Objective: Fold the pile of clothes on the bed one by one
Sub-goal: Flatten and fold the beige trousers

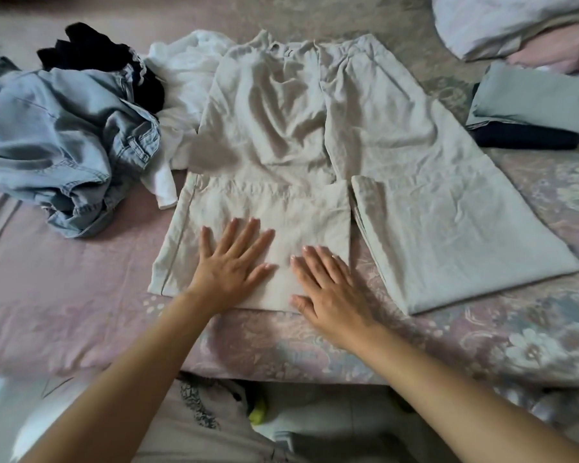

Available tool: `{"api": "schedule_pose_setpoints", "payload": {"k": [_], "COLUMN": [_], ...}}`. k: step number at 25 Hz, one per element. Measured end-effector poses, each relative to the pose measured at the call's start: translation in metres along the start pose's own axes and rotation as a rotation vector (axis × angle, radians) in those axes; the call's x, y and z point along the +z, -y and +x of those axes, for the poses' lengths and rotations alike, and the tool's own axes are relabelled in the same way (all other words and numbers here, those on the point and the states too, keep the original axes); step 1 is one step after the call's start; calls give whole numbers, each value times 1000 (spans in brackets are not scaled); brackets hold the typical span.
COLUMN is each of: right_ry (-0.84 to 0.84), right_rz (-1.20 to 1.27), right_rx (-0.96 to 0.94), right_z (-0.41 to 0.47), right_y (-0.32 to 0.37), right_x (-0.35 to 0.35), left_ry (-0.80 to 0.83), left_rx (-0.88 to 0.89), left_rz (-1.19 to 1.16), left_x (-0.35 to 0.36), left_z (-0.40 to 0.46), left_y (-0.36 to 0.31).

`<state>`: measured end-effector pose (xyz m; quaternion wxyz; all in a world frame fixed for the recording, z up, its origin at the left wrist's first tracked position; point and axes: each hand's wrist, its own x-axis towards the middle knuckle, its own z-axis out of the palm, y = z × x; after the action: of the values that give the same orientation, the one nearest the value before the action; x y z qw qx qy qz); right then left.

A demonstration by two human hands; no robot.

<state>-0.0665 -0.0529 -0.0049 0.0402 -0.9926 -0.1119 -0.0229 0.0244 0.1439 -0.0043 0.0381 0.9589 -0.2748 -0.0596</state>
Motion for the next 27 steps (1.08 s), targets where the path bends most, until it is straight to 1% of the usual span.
{"api": "schedule_pose_setpoints", "payload": {"k": [2,3,5,7,10,12,15,16,17,18,20,21,22,23,24,25,26,27], "right_ry": [33,29,36,17,-29,-134,-188,-179,-144,-51,83,138,194,223,215,140,99,69], "right_rz": [-21,-44,-86,-95,-100,-112,-174,-192,-184,-177,-142,-77,27,138,202,210,169,117], "right_rx": [-58,-100,-142,-172,-244,-305,-374,-374,-367,-351,-346,-328,-308,-284,-236,-182,-78,17], "right_z": [-2,-7,-19,-25,-20,-19,-25,-27,-29,-32,-38,-38,-34,-28,-19,-4,15,37], "right_y": [-3,-6,-13,-24,-32,-32,-36,-36,-36,-36,-34,-33,-34,-37,-41,-46,-53,-60], "right_x": [-5,-5,-7,-7,-14,-23,-37,-36,-35,-30,-26,-29,-38,-46,-55,-57,-60,-63], "left_ry": [-2,-35,-67,-26,-116,-161,-238,-234,-186,-115,-6,11,54,62,-3,-128,-230,-254], "left_rx": [-39,-4,186,339,356,383,395,361,313,289,333,317,263,208,110,-15,-166,-347], "left_rz": [18,20,41,73,33,127,146,125,106,92,84,21,-74,-163,-274,-328,-335,-330], "left_x": [-6,-10,-11,-5,-12,-19,-25,-26,-23,-21,-21,-28,-39,-47,-57,-61,-64,-67], "left_z": [0,-6,-24,-38,-39,-45,-68,-72,-74,-76,-78,-77,-73,-66,-56,-42,-27,-12], "left_y": [3,3,5,16,37,45,56,53,53,50,45,43,41,41,40,44,53,64]}}
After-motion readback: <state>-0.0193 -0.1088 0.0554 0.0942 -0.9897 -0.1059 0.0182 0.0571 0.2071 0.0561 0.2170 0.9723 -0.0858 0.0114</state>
